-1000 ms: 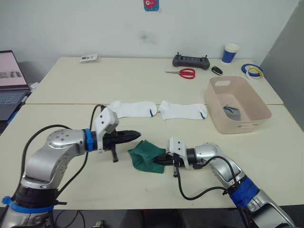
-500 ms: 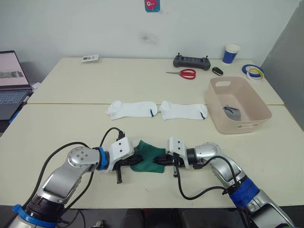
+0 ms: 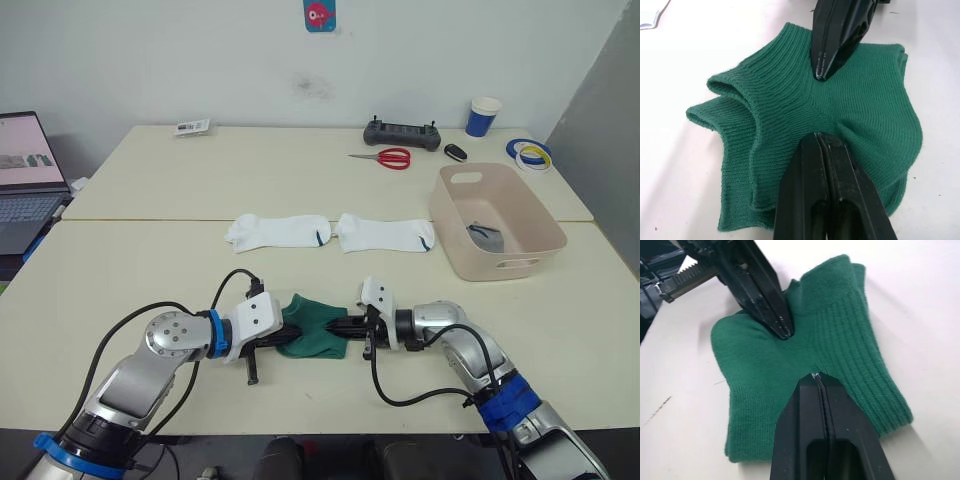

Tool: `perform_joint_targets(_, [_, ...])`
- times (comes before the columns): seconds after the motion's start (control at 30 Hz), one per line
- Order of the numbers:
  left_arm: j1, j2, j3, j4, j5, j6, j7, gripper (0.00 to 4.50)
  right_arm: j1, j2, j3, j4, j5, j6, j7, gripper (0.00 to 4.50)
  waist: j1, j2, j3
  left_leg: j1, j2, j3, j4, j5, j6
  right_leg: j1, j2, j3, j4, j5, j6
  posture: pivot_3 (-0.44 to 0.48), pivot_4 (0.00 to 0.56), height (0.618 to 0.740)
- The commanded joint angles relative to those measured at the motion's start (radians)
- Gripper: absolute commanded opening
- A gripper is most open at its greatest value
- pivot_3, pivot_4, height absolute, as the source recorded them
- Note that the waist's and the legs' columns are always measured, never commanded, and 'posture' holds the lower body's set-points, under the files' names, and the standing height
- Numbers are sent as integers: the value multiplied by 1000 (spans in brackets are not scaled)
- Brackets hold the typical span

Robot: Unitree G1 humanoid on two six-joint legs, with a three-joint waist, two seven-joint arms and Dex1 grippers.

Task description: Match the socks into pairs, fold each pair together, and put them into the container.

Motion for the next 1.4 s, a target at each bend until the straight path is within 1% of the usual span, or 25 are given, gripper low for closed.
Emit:
perform_joint_targets(0.03, [3,0,-25,27,32,16,-7,0,4,-16,-51,62,-45,1,-80,7,0,0,0,0,0,0,0,0,0,0,0,0,0,0,0,0,150,740])
perform_joint_targets(0.23, [-10,-10,-30,36,36,18,-12,0,5,-15,-76,28,-12,-26,-79,7,0,0,0,0,0,0,0,0,0,0,0,0,0,0,0,0,150,740])
perform_joint_targets(0.43, [-24,-18,-29,46,43,18,-15,0,31,-16,-95,-103,84,-64,31,7,0,0,0,-1,0,0,0,0,0,0,0,0,-1,0,0,0,150,740])
perform_joint_targets(0.53, [-29,-20,-30,49,44,18,-14,0,39,-41,-56,-138,68,-87,84,7,-1,0,0,-1,0,0,0,0,0,-1,0,0,-1,0,0,0,150,740])
perform_joint_targets(0.67, [-29,-20,-29,46,46,19,-15,0,34,-66,18,-88,-29,-114,84,7,-1,0,0,-1,0,0,0,0,0,-1,0,0,-1,0,0,0,150,740])
perform_joint_targets(0.97, [-18,-11,-25,33,44,26,-16,0,63,-157,122,-93,-89,-110,194,7,-1,0,0,-1,0,0,0,0,0,0,0,0,-1,0,0,0,150,740])
perform_joint_targets(1.2, [-18,-15,-22,38,43,15,-16,0,65,-165,98,-118,-68,-88,207,7,-1,0,0,-1,0,0,0,0,0,0,0,0,-2,0,0,0,150,740])
perform_joint_targets(1.37, [-20,-26,-4,38,17,2,-20,0,78,-190,59,-188,-23,-58,225,7,0,0,0,-1,0,0,0,0,0,0,0,0,-2,0,0,0,150,740])
perform_joint_targets(1.4, [-21,-40,22,34,-7,-11,-10,0,83,-202,29,-244,21,-6,224,7,0,0,0,-1,0,0,-1,0,0,0,0,0,-3,0,0,0,150,740])
